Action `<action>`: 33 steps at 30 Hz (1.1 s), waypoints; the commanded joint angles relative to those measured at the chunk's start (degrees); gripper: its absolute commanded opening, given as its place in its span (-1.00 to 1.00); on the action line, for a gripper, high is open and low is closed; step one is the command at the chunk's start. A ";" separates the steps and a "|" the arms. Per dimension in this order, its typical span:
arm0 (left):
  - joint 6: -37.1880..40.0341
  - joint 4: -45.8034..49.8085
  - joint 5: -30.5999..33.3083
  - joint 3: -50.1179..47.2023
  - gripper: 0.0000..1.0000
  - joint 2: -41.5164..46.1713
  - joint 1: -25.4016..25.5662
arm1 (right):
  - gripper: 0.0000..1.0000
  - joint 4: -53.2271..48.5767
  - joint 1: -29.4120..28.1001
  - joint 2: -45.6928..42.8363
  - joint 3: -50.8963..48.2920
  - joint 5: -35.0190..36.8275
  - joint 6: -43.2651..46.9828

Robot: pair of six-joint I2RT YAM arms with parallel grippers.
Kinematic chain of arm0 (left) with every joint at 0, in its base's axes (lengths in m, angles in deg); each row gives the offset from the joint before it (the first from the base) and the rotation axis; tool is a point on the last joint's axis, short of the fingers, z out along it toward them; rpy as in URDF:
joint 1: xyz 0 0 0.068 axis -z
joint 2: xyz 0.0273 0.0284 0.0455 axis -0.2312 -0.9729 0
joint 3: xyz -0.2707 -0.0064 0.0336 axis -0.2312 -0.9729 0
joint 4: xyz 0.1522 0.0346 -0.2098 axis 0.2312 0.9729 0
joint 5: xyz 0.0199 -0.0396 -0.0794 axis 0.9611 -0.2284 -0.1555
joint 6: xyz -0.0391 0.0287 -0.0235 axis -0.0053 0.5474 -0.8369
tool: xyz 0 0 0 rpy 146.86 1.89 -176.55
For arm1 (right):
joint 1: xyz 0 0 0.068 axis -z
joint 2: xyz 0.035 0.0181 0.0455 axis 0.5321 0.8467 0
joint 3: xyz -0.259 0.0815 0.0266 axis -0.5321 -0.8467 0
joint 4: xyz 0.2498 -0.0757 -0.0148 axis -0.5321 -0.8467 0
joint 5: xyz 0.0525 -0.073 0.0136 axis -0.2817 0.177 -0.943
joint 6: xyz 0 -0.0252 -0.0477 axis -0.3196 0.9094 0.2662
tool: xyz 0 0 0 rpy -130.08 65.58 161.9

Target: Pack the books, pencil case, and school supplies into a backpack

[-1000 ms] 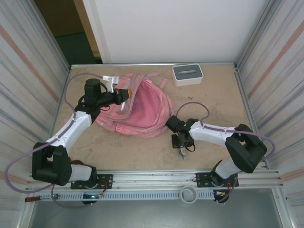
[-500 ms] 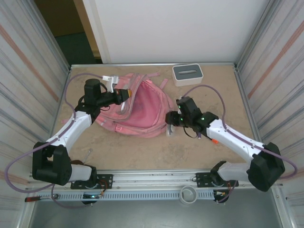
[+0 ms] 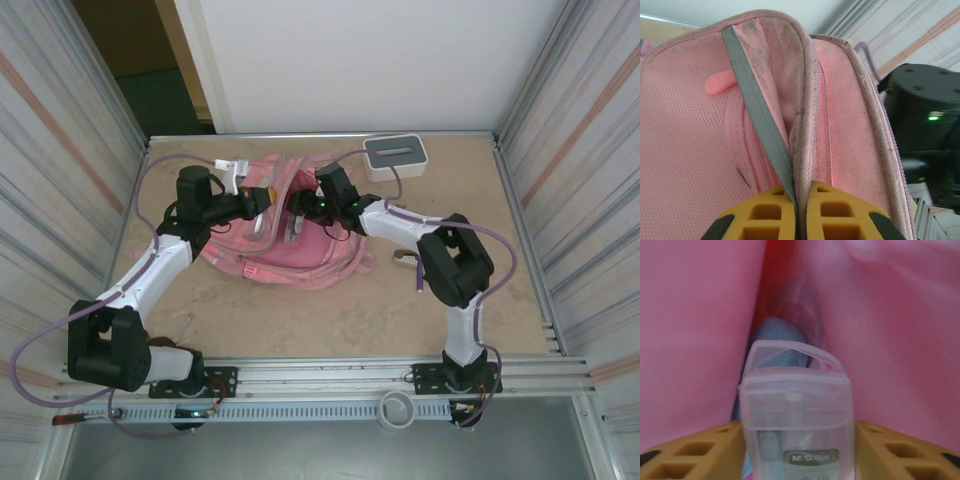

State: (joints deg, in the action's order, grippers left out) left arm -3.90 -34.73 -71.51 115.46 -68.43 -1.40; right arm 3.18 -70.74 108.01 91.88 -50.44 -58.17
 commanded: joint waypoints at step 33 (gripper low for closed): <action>0.05 -2.43 0.87 -0.54 -1.00 0.50 -0.64 | -0.14 -0.62 -0.45 -9.22 -8.21 -5.79 9.87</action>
State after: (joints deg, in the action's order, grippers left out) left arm -3.95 -34.78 -71.49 114.82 -68.43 -1.51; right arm 2.59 -72.97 107.64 89.01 -56.34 -51.87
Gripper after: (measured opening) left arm 0.096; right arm 0.412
